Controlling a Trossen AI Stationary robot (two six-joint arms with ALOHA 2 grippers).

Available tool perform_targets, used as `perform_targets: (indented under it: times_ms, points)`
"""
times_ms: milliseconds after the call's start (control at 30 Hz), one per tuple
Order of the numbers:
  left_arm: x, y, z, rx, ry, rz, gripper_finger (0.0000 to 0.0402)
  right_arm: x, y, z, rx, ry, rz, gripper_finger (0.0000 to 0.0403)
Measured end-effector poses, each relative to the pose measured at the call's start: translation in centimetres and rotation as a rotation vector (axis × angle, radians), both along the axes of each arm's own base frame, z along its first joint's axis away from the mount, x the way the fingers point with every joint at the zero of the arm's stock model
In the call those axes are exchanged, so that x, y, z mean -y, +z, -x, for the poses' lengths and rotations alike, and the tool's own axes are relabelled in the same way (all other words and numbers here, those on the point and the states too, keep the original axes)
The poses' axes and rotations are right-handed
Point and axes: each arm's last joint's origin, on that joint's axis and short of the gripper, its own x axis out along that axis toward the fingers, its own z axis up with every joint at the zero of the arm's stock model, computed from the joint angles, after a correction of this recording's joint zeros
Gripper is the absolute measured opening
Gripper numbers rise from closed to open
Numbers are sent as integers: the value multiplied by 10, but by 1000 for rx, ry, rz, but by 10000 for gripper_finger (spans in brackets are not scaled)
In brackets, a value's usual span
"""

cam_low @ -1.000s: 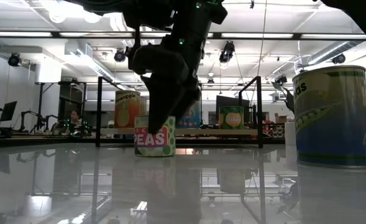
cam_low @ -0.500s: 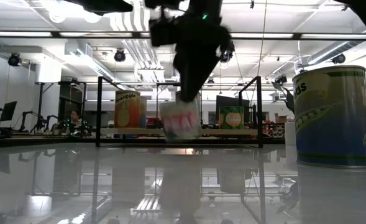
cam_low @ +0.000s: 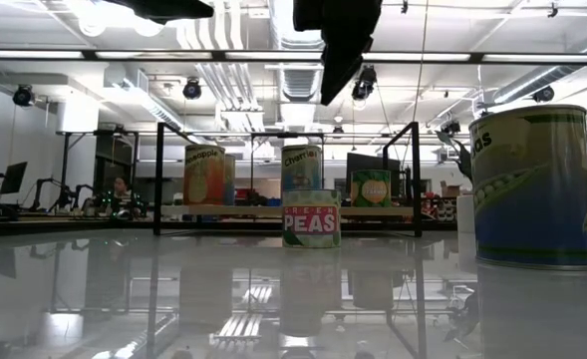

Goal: Pick and place cans onto a shelf
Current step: Put the canned green peas on the shelf

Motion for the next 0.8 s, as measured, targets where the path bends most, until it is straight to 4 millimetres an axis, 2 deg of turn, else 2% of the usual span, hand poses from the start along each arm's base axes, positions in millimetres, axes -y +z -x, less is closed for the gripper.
perform_targets:
  times_ms: [200, 467, 800]
  points:
    - [0, 0, 0, -3, 0, 0, 0, -28, -21, -5, 42, 66, -9, 302]
    - [0, 0, 0, -3, 0, 1, 0, -71, -72, -17, 54, -5, -82, 332]
    - [0, 0, 0, 4, 2, 16, 0, -80, -113, -26, -28, -249, -136, 344]
